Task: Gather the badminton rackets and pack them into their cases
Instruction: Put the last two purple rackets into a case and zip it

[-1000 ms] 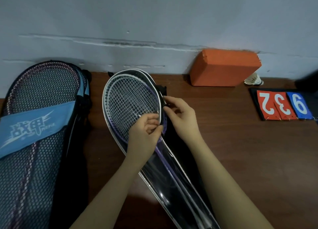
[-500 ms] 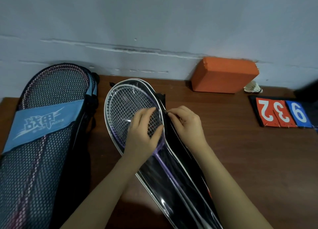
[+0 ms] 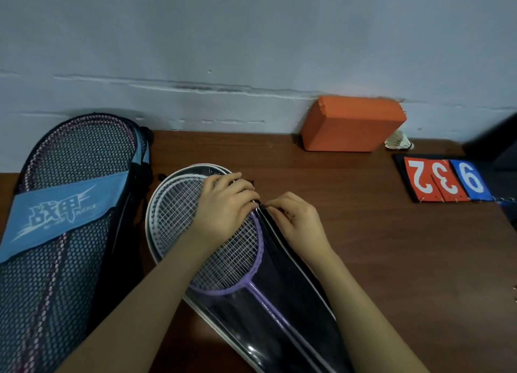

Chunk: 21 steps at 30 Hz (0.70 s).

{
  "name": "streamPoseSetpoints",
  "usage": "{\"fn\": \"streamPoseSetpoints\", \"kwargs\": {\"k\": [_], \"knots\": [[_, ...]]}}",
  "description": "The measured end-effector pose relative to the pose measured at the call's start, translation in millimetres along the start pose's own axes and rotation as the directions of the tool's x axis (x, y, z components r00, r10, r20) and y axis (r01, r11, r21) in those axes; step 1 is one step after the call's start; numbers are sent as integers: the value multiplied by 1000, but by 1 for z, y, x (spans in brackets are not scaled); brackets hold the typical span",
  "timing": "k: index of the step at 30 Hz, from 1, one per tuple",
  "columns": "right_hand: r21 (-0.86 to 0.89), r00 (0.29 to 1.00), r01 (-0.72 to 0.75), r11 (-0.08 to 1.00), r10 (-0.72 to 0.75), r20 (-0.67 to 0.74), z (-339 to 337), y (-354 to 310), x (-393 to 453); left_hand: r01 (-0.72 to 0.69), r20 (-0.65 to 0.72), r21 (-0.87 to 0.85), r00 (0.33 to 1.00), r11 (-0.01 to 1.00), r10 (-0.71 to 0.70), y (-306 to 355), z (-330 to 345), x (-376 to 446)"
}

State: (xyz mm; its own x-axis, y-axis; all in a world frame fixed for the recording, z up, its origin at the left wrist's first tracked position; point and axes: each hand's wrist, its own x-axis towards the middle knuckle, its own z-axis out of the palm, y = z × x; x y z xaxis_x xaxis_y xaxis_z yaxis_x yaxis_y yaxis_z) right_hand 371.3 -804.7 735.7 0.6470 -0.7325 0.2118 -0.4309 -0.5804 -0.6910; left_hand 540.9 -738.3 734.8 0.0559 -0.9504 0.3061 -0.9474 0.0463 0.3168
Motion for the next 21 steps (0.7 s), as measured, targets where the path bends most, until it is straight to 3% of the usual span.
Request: {"fn": "streamPoseSetpoints", "kwargs": {"k": [6, 10, 16, 21], "knots": [[-268, 998, 36, 963, -21, 57, -1, 8, -15, -98, -75, 103, 992, 990, 106, -7, 20, -6], [-361, 993, -3, 933, 45, 107, -4, 24, -35, -93, -23, 128, 995, 987, 97, -8, 28, -7], [-307, 973, -102, 946, 159, 168, -13, 40, -72, -42, 45, 199, 998, 979, 33, -12, 36, -9], [-218, 979, -84, 972, 121, 165, -21, 38, -84, 129, 52, 169, 989, 977, -140, 13, 33, -18]]}}
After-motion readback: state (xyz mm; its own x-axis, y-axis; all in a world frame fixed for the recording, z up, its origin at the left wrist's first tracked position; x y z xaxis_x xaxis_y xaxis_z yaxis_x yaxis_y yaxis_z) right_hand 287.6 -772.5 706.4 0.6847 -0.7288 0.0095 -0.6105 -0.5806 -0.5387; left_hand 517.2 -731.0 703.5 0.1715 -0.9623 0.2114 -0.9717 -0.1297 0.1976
